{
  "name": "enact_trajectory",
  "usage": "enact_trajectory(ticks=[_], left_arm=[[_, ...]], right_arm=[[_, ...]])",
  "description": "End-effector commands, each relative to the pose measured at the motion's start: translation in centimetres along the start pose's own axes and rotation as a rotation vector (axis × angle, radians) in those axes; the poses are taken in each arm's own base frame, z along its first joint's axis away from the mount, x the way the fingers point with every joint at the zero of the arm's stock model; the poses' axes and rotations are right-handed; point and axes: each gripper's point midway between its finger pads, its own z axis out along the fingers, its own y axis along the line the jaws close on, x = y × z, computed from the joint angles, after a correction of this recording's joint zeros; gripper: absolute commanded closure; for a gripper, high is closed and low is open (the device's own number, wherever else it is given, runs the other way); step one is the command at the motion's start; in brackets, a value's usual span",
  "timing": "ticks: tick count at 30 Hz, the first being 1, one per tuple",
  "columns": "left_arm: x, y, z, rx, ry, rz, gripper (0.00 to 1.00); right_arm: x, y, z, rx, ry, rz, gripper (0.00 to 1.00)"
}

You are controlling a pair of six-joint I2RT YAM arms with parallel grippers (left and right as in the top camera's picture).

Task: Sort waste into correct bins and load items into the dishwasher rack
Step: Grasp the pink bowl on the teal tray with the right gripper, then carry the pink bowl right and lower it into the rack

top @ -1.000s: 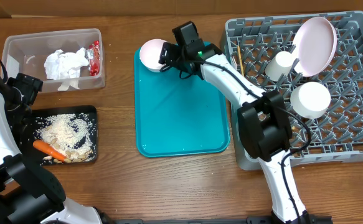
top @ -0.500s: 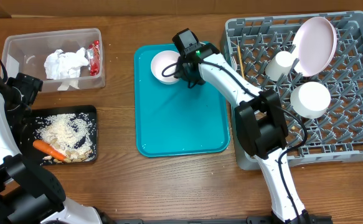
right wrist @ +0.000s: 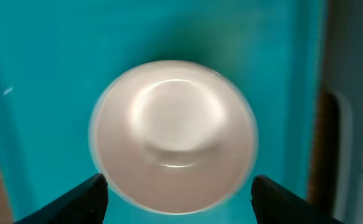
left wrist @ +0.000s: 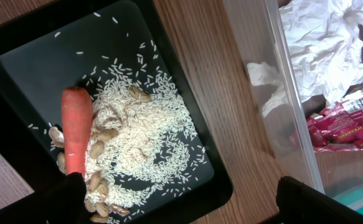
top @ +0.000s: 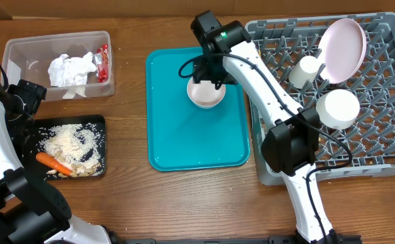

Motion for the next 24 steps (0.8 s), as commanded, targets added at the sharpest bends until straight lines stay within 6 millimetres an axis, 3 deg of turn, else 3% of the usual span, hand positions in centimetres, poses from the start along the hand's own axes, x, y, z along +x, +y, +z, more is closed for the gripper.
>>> enact_trajectory(ticks=[1, 4, 10, 12, 15, 17, 20, 24], left_arm=[[-0.4, -0.3, -1.4, 0.018, -0.041, -0.013, 0.0], [-0.4, -0.3, -1.4, 0.018, -0.041, -0.013, 0.0], [-0.4, -0.3, -1.4, 0.018, -0.041, -0.013, 0.0], [-0.4, -0.3, -1.4, 0.018, -0.041, -0.013, 0.0], [-0.4, -0.3, -1.4, 0.018, -0.041, -0.013, 0.0], [-0.4, -0.3, -1.4, 0.018, -0.041, -0.013, 0.0], [-0.4, -0.3, -1.4, 0.018, -0.041, -0.013, 0.0], [-0.4, -0.3, -1.4, 0.018, -0.041, -0.013, 0.0]], right_arm=[[1.7, 4.2, -0.5, -0.123, 0.003, -0.311, 0.22], [2.9, 4.2, 2.9, -0.073, 0.02, -0.352, 0.23], [5.0, 4.7, 6.1, -0.068, 0.052, -0.379, 0.27], [5.2, 4.7, 6.2, -0.066, 0.057, -0.381, 0.37], [4.7, 3.9, 6.3, -0.014, 0.038, -0.348, 0.71], [4.9, 3.3, 6.2, 0.015, 0.047, -0.323, 0.82], [5.3, 2.9, 5.3, 0.03, 0.074, -0.271, 0.96], [5.3, 2.9, 2.3, 0.032, 0.081, -0.188, 0.96]])
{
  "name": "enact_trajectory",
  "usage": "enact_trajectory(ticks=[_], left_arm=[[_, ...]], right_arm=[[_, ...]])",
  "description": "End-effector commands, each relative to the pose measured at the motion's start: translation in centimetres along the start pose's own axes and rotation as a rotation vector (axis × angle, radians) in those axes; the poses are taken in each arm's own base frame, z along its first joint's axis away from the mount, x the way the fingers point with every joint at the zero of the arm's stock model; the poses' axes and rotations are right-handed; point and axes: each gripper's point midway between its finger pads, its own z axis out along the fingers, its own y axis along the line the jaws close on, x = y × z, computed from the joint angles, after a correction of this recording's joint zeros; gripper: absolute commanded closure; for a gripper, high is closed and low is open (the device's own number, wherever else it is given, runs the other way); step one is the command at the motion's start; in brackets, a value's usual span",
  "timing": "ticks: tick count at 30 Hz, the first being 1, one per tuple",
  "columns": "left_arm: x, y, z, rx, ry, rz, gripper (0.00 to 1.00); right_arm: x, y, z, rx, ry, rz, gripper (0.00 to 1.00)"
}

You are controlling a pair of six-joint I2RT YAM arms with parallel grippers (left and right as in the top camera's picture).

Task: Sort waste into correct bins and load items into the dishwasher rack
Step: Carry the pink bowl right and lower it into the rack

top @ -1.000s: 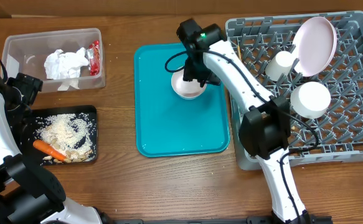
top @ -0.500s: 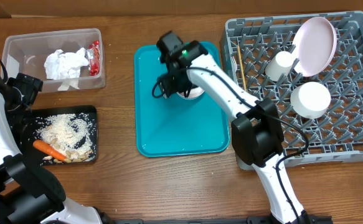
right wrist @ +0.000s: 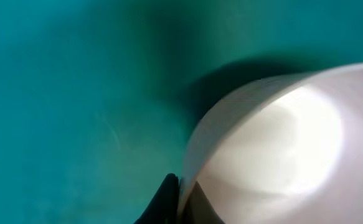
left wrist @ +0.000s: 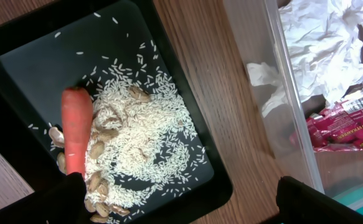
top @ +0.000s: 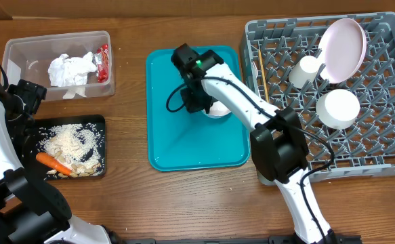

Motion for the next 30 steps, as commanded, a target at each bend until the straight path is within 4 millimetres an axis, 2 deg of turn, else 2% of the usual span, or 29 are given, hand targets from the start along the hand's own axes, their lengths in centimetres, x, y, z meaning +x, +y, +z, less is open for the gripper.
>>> enact_trajectory(ticks=[1, 3, 4, 5, 9, 13, 18, 20, 22, 23, 25, 27, 30], left_arm=[[-0.4, -0.3, -1.4, 0.018, -0.041, -0.013, 0.0], [-0.4, -0.3, -1.4, 0.018, -0.041, -0.013, 0.0], [-0.4, -0.3, -1.4, 0.018, -0.041, -0.013, 0.0], [-0.4, -0.3, -1.4, 0.018, -0.041, -0.013, 0.0], [-0.4, -0.3, -1.4, 0.018, -0.041, -0.013, 0.0], [-0.4, -0.3, -1.4, 0.018, -0.041, -0.013, 0.0], [-0.4, -0.3, -1.4, 0.018, -0.041, -0.013, 0.0], [-0.4, -0.3, -1.4, 0.018, -0.041, -0.013, 0.0], [-0.4, -0.3, -1.4, 0.018, -0.041, -0.013, 0.0], [-0.4, -0.3, -1.4, 0.018, -0.041, -0.013, 0.0], [-0.4, -0.3, -1.4, 0.018, -0.041, -0.013, 0.0], [-0.4, -0.3, -1.4, 0.018, -0.041, -0.013, 0.0], [-0.4, -0.3, -1.4, 0.018, -0.041, -0.013, 0.0]], right_arm=[[-0.7, 0.5, -5.1, -0.047, -0.065, 0.114, 0.96], [-0.4, 0.8, -7.6, -0.079, -0.089, 0.119, 0.96], [0.2, 0.5, -10.6, -0.089, -0.124, 0.146, 0.96], [0.7, -0.3, -12.4, -0.072, -0.143, 0.166, 0.96], [3.3, -5.7, -17.8, 0.071, -0.204, 0.357, 0.96], [5.3, -9.0, -20.5, 0.067, -0.197, 0.422, 0.96], [6.2, -12.7, -23.1, -0.064, -0.213, 0.448, 0.96], [6.9, -16.0, -25.1, -0.224, -0.245, 0.496, 0.96], [7.4, -18.0, -26.7, -0.358, -0.288, 0.497, 0.96], [8.1, -19.7, -27.7, -0.429, -0.32, 0.511, 0.96], [9.2, -21.9, -28.3, -0.479, -0.35, 0.527, 0.96], [10.3, -22.9, -28.4, -0.548, -0.377, 0.511, 0.96], [11.2, -22.2, -28.7, -0.753, -0.456, 0.416, 0.96]])
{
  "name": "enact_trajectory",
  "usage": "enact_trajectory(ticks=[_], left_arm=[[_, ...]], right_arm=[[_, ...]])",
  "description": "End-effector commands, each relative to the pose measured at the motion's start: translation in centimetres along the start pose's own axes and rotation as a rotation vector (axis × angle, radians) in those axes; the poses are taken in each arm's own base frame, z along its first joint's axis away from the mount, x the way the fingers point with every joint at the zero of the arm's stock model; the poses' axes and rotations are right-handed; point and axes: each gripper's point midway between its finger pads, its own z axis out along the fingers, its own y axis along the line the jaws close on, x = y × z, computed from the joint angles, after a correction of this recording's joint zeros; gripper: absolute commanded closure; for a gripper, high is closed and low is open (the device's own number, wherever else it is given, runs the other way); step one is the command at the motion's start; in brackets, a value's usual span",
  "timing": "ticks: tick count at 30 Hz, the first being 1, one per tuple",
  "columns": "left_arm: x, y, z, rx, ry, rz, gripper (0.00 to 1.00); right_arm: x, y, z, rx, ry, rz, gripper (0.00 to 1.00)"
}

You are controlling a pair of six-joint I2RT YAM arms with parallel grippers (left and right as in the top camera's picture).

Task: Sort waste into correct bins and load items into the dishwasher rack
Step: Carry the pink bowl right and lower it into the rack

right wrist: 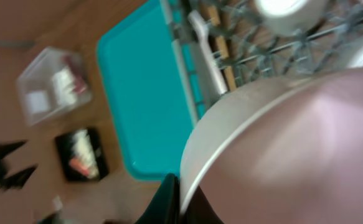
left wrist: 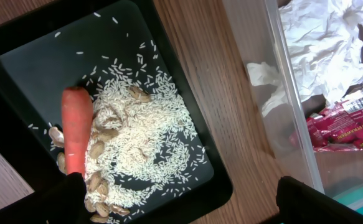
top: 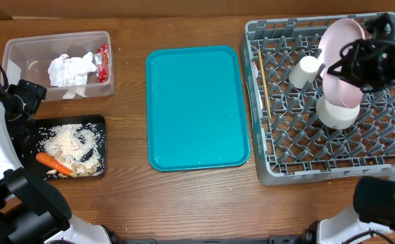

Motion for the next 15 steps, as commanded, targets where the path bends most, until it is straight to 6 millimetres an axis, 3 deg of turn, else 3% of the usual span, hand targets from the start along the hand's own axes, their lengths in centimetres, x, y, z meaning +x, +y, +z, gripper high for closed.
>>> enact_trajectory(ticks=[1, 3, 8, 15], left_arm=[[-0.4, -0.3, -1.4, 0.018, -0.041, -0.013, 0.0], [-0.4, -0.3, -1.4, 0.018, -0.041, -0.013, 0.0], [-0.4, -0.3, -1.4, 0.018, -0.041, -0.013, 0.0], [-0.4, -0.3, -1.4, 0.018, -0.041, -0.013, 0.0]], right_arm=[[1.6, 3.4, -0.9, -0.361, -0.015, -0.177, 0.96], [2.6, 3.2, -0.2, -0.512, -0.012, -0.168, 0.96], [5.6, 1.8, 3.7, -0.774, -0.024, -0.145, 0.96], [7.5, -1.2, 6.8, -0.782, -0.026, -0.107, 0.96]])
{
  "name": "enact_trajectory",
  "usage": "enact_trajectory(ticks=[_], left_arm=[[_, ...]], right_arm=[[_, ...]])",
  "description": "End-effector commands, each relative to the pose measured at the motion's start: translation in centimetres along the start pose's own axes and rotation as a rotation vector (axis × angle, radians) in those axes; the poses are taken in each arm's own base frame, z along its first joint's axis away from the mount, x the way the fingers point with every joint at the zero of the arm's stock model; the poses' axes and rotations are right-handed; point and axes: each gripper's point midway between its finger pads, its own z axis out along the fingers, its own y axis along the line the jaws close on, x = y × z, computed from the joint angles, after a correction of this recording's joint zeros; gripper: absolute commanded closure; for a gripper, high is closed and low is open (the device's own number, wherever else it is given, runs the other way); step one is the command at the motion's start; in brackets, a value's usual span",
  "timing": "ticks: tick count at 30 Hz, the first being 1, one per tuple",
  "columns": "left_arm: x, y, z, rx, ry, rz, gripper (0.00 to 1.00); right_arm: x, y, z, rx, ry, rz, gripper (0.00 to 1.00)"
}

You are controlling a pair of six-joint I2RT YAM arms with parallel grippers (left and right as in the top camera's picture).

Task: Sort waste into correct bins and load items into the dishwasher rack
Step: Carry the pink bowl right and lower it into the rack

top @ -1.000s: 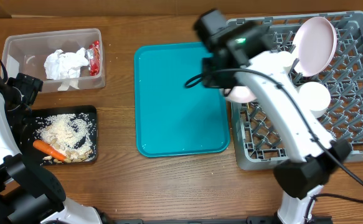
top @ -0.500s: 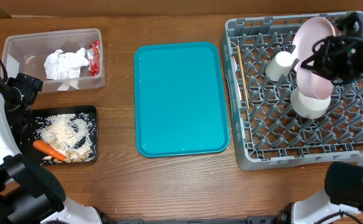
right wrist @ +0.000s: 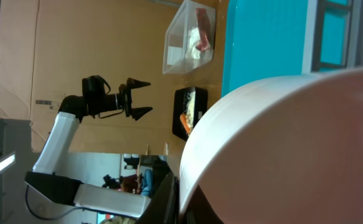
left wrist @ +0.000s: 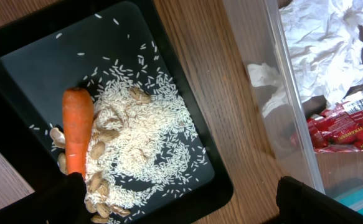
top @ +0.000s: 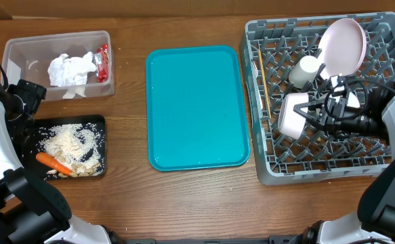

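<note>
The pale pink bowl (top: 292, 114) is tipped on its side among the tines in the left-middle of the grey dishwasher rack (top: 380, 146). My right gripper (top: 310, 113) is shut on its rim. In the right wrist view the bowl (right wrist: 281, 149) fills the frame, with one dark finger (right wrist: 167, 199) against its edge. My left gripper (top: 29, 95) hangs open over the black tray (top: 95, 120), its fingers (left wrist: 69, 199) wide apart above rice (left wrist: 144, 143), peanuts and a carrot (left wrist: 76, 137).
A pink plate (top: 343, 46) and a white cup (top: 305, 70) stand in the rack's back part, and chopsticks (top: 261, 85) lie along its left side. The teal tray (top: 197, 108) is mid-table. A clear bin (top: 21, 51) holds crumpled tissue (top: 72, 68) and a red wrapper (top: 103, 62).
My right gripper, holding the bowl, was over the rack's right part near the pink plate. It is now lower and further left, with the bowl on its side. The left arm is unchanged.
My right gripper first stood open over the bowl on the teal tray. Then it was shut on the bowl's rim there. Later the bowl was off the tray and held above the rack. Now it sits on edge among the rack's tines, still gripped.
</note>
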Motion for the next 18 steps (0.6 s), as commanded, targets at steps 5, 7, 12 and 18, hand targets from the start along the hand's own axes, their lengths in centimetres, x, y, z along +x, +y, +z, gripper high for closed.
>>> enact_trajectory(ticks=[5, 7, 12, 18], left_arm=[[-0.4, -0.3, -1.4, 0.02, -0.038, -0.013, 0.0], [-0.4, -0.3, -1.4, 0.02, -0.038, -0.013, 0.0], [-0.4, -0.3, -1.4, 0.02, -0.038, -0.013, 0.0], [-0.4, -0.3, -1.4, 0.02, -0.038, -0.013, 0.0]], right_arm=[[-0.4, -0.8, -1.2, -0.017, -0.084, -0.078, 0.92], [-0.6, -1.1, -1.7, -0.007, -0.096, -0.063, 0.84], [-1.0, -1.1, -2.2, -0.012, -0.119, -0.031, 0.83], [-2.0, 0.4, -2.4, -0.1, -0.183, -0.034, 0.96]])
